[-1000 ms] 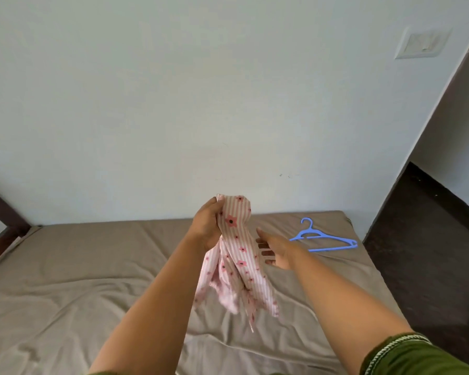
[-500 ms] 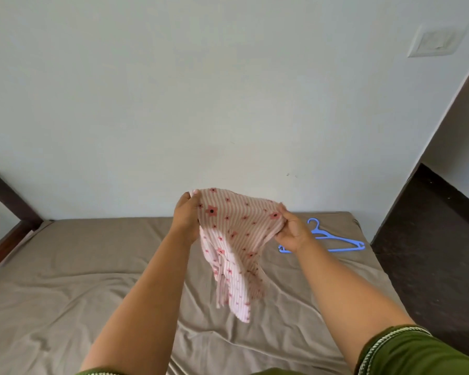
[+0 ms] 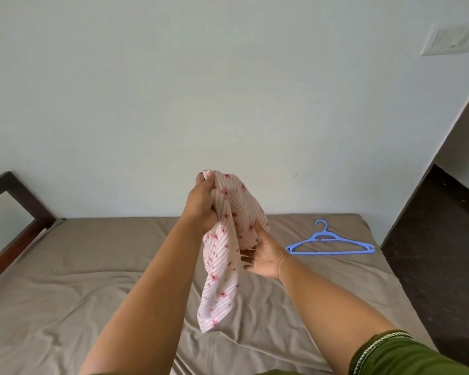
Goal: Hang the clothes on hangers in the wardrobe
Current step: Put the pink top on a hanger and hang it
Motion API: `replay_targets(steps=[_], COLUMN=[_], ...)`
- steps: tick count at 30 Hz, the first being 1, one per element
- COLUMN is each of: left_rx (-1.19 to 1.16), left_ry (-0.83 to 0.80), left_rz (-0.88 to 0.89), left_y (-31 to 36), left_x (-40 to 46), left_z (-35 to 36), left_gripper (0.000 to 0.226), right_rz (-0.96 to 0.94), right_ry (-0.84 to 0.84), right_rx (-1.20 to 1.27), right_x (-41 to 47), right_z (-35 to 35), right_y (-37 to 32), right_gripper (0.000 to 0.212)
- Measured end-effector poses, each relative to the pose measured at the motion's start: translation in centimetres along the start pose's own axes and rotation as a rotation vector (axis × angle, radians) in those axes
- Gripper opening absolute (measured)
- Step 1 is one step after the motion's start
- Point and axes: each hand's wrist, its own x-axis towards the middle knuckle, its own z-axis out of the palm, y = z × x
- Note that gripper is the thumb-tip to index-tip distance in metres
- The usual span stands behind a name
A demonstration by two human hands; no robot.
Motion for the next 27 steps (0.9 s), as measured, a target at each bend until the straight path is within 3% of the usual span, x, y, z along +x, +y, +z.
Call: replay_targets(steps=[5,8,11,13,15,18,21,23,27], left_rx=[-0.197,-0.383,-0.460,-0.406,-0.287,-0.141,-0.039,-0.016,0.073], left_ry=[-0.049,-0.065,-0.057,-0.109,-0.134,0.059,0.216,0.253,0.241], left_rz=[-0.171,-0.221,-0.206,-0.179,-0.195,-0.361,-0.525,-0.565,-0.530], left_y=[1.0,0.8,0.4,0.7,1.0,0.4,-1.2,-2.5,-3.5], left_x=[-0.5,-0.2,0.1,-0.3,-0.6,0.6,0.9,0.5,0.3], left_z=[-0.8,-1.9,-2.7,-2.7,-2.5,-3.1,-4.2,-4.9,-6.0], left_gripper=[0.041,0.049,0.054,0.057,0.040,0.016,0.029,0.020,0.020], right_rz=[-0.072,-0.031,-0.034,-0.055,-0.044,-0.114,-0.187,-0.229,-0.168], right_ry=[-0.081,0.002,0.006,0.048,0.101,0.370,0.613,0.615,0.396], right_rx=[-0.021,-0.070,-0.005,0.028,-0.043,-0.220,-0.462,-0.425,-0.044], right_x=[-0.1,0.1,-0.2,-0.6,-0.8,-0.7,2.1,2.1,-2.1], right_z=[1.1,1.3,0.4,-0.3,-0.5,-0.7,-4.1,-4.6,-2.5], right_y=[-0.6,-0.7,-1.2,-2.0,-2.9,-4.1,-5.3,-5.9,-7.3], right_gripper=[0.096,0.105,0.066,0.050,0.041,0.015,0.025,0.019,0.032])
